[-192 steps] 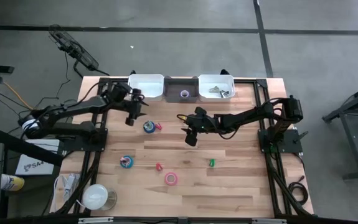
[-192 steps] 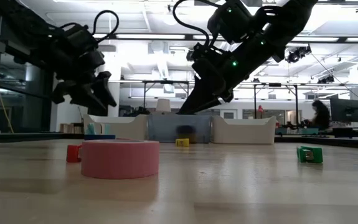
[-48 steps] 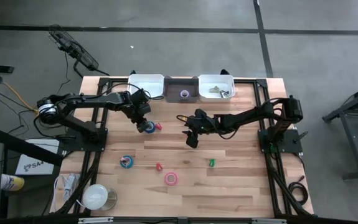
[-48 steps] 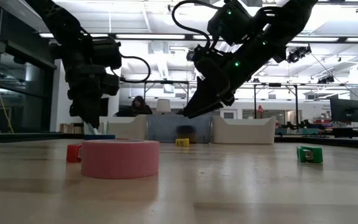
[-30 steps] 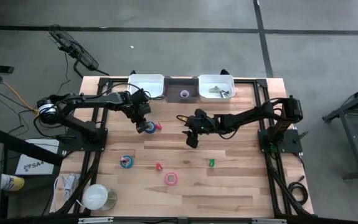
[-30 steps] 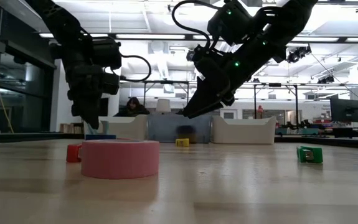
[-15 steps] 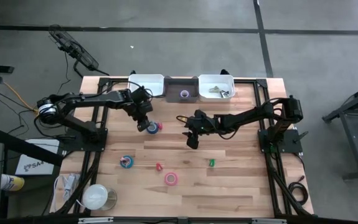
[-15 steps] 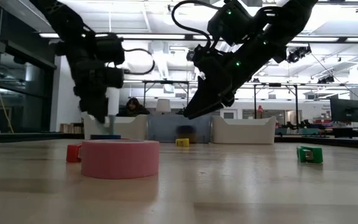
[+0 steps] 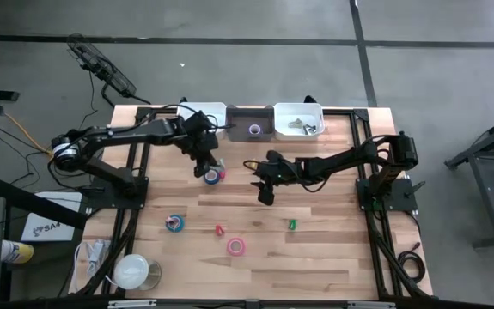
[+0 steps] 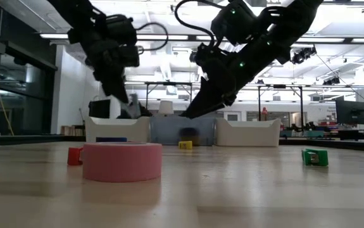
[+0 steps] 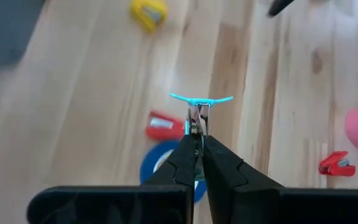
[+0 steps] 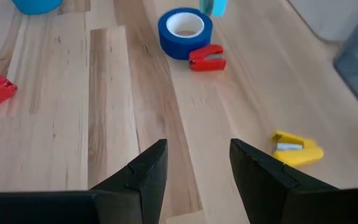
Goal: Pick and place Stapler, Stapler remover, tape
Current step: Put the light blue staple remover into the right white bin, then put the pink staple remover into the right white bin
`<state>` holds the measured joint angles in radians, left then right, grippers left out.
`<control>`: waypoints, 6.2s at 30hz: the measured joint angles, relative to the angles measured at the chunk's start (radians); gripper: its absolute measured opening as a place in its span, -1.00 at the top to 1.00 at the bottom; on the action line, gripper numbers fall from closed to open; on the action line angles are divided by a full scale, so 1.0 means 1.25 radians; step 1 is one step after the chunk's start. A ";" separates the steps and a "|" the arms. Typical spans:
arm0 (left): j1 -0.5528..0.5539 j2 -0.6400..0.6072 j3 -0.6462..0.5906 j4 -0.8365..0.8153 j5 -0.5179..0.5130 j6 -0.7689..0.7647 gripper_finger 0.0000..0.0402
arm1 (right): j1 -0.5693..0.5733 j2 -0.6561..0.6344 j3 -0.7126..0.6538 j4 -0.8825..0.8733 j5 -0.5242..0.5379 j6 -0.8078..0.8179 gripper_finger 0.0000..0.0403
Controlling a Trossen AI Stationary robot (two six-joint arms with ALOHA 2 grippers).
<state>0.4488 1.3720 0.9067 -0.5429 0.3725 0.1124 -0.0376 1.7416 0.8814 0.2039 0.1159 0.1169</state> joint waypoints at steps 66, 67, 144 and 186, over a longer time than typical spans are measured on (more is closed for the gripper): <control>-0.141 0.000 0.001 0.286 -0.022 0.122 0.54 | -0.028 0.000 0.000 0.234 -0.021 -0.108 0.88; -0.140 0.000 0.001 0.285 -0.024 0.122 0.51 | -0.029 0.000 0.000 0.231 -0.018 -0.105 0.88; -0.139 -0.097 0.012 -0.292 -0.334 0.197 0.19 | -0.516 -0.115 0.000 -0.339 0.029 -0.228 0.21; -0.665 -0.196 0.012 -0.526 -0.306 0.263 0.19 | -0.272 -0.312 0.000 -0.559 -0.139 -0.162 0.10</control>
<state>-0.3826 1.1269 0.9218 -1.2005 -0.0105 0.4407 -0.3773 1.3521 0.8818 -0.4953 -0.0585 -0.0856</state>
